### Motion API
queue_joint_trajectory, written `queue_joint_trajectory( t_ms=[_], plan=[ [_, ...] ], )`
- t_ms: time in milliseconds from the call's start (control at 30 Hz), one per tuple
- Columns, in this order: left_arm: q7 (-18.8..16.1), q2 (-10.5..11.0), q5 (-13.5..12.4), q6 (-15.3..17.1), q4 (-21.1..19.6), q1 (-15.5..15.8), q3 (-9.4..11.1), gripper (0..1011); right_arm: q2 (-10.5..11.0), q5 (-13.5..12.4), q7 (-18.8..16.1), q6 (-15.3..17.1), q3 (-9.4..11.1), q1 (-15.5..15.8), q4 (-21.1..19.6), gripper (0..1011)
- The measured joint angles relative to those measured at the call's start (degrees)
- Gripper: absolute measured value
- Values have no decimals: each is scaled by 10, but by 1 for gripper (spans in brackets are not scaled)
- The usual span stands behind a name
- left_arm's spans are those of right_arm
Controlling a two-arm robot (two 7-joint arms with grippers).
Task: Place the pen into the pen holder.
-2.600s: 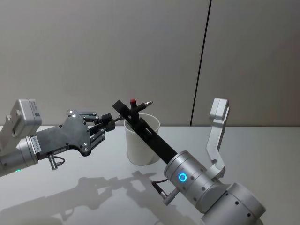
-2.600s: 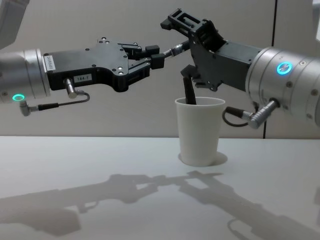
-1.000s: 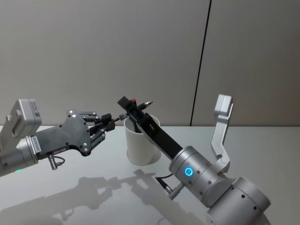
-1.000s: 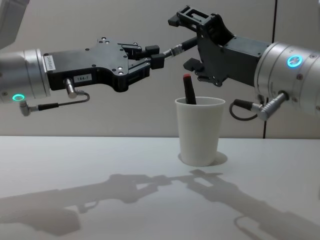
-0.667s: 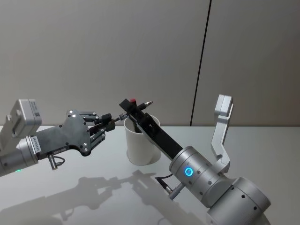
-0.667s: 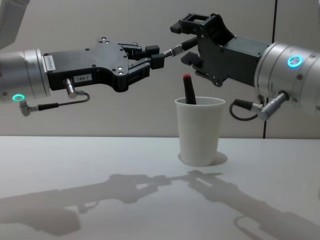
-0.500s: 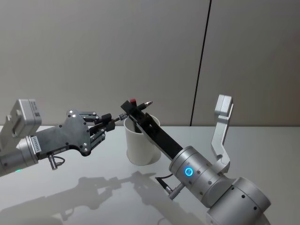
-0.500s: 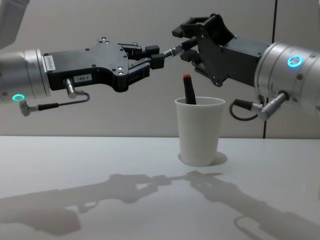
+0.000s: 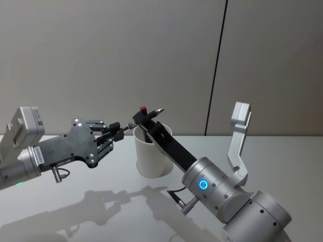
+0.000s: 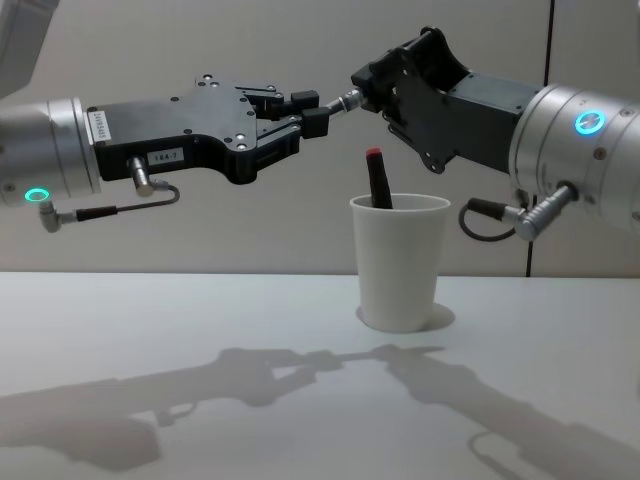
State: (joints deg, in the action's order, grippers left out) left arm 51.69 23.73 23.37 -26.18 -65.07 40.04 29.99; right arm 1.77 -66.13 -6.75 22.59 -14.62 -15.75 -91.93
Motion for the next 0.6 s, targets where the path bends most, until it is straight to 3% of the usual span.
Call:
queue_joint_trajectory(
  t_ms=[600],
  plan=[
    [0,0,0,0,0,0,0,174,0,0,0,0,0,0,0,135]
  ],
)
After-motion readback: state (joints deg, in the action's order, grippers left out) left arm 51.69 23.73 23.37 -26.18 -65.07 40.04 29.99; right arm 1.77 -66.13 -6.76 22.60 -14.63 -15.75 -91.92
